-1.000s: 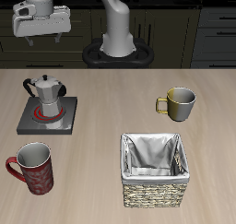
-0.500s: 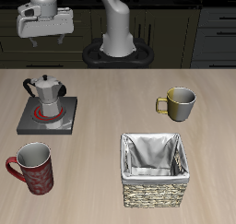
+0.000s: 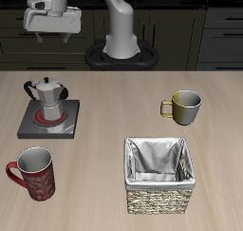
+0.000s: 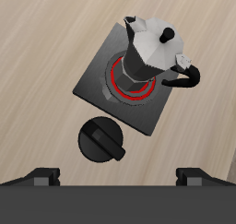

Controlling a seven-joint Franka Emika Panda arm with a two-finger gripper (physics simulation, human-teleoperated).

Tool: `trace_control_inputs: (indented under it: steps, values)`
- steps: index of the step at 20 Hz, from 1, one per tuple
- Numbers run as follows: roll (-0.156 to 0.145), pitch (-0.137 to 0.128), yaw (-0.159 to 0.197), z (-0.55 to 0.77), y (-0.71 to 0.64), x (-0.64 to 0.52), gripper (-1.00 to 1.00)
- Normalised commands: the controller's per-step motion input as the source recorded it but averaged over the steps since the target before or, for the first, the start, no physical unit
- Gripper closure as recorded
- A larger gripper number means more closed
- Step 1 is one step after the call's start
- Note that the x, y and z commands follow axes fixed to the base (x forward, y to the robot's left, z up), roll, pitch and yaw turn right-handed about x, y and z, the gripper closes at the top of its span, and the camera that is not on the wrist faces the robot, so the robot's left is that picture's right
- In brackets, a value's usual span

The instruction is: Place the moka pot on the stove and turn off the stove

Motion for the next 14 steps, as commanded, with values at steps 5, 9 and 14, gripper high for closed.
trace_control_inputs:
  steps: [5,9,14]
  values:
    - [-0.027,-0.033,0.059,-0.1,0.04,0.08,-1.0]
    - [0.025,0.028,-0.004,-0.09,0.12,0.05,-1.0]
    - [0.019,0.024,0.053,-0.18,0.1,-0.06,-1.0]
